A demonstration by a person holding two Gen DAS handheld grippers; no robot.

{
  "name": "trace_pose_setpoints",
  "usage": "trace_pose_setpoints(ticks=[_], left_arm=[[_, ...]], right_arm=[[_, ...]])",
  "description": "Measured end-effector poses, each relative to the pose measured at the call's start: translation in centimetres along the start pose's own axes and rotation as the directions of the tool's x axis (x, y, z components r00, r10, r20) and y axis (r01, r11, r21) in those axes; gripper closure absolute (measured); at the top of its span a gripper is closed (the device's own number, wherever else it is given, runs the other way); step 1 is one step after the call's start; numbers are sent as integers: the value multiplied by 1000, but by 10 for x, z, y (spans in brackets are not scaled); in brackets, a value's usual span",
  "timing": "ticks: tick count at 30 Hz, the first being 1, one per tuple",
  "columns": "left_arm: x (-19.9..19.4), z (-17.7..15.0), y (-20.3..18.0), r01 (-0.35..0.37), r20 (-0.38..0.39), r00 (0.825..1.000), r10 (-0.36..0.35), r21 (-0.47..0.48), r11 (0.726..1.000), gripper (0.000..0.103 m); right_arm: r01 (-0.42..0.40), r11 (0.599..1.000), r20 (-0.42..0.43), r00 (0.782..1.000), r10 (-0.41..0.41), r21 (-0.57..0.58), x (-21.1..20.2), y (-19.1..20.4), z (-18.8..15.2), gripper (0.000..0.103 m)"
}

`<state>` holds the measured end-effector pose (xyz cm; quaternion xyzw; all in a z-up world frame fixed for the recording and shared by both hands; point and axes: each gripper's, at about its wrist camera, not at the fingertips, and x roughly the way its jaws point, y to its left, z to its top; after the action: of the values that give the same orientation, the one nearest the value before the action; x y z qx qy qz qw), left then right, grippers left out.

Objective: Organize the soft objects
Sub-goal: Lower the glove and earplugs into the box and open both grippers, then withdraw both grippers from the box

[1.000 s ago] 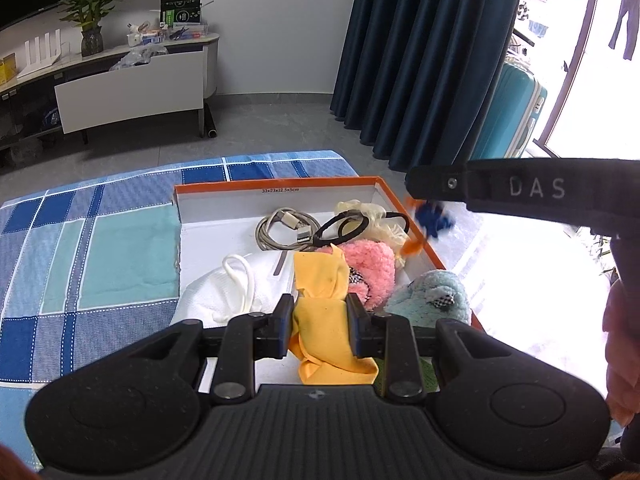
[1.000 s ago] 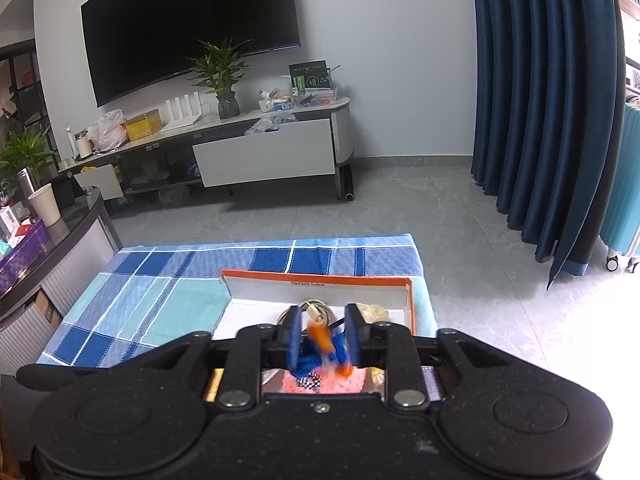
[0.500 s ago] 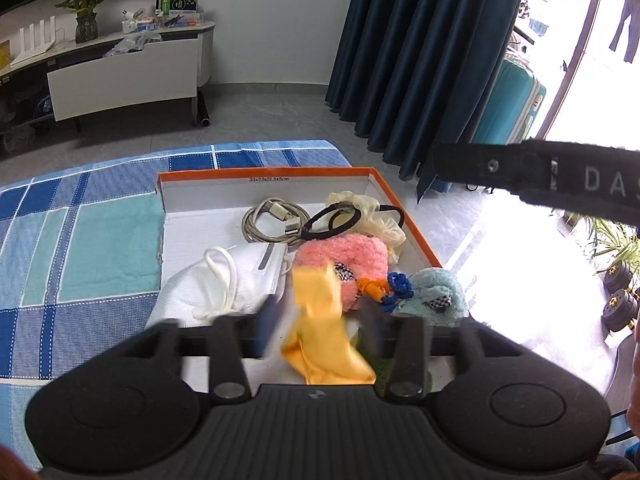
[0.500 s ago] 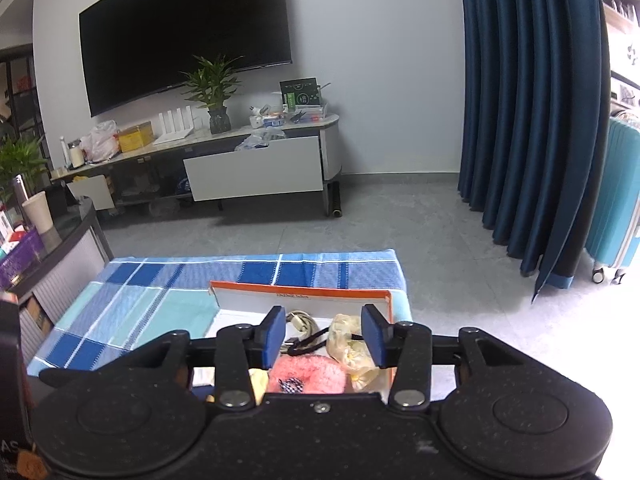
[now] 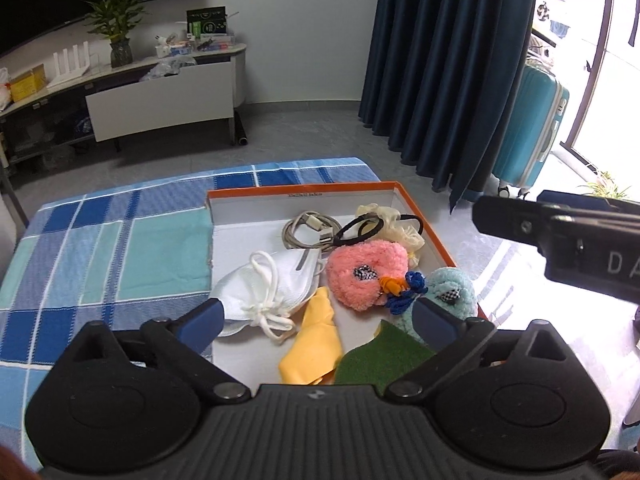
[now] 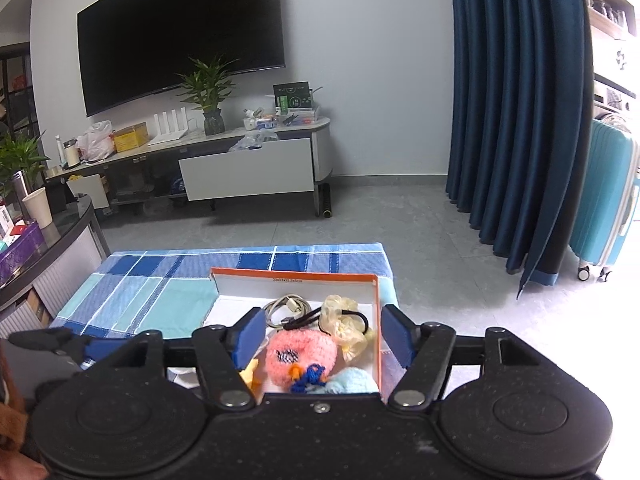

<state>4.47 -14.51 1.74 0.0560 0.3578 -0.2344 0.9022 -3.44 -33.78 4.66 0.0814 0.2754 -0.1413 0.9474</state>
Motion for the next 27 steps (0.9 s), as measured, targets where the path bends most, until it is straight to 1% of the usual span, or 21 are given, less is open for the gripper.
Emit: trace_pose_setpoints(ticks=[4, 11, 15, 18, 23, 27], left_arm=[[-18, -8, 0, -31, 9, 999, 31, -21, 999, 0], [-45, -30, -5, -111, 3, 994, 111, -29, 993, 0], [-54, -46, -6, -111, -10, 994, 110, -55, 992, 0], [-56, -57, -10, -148, -27, 989, 147, -36, 988, 0], [-62, -75, -17, -143, -50, 989, 142, -17, 990, 0], [-63, -85, -19, -145, -67, 987, 143, -22, 989, 0]], right_arm=[[7, 1000, 2, 1000, -7, 11, -18, -2, -9, 25], [21, 1000, -17, 1000, -20, 9, -49, -1, -33, 23], [19, 1000, -40, 999, -19, 0, -64, 3, -49, 22], [41, 999, -60, 997, -41, -9, -71, 6, -62, 22], [37, 999, -98, 994, -37, -2, -79, 8, -81, 22], [40, 999, -117, 992, -40, 2, -80, 10, -88, 22]])
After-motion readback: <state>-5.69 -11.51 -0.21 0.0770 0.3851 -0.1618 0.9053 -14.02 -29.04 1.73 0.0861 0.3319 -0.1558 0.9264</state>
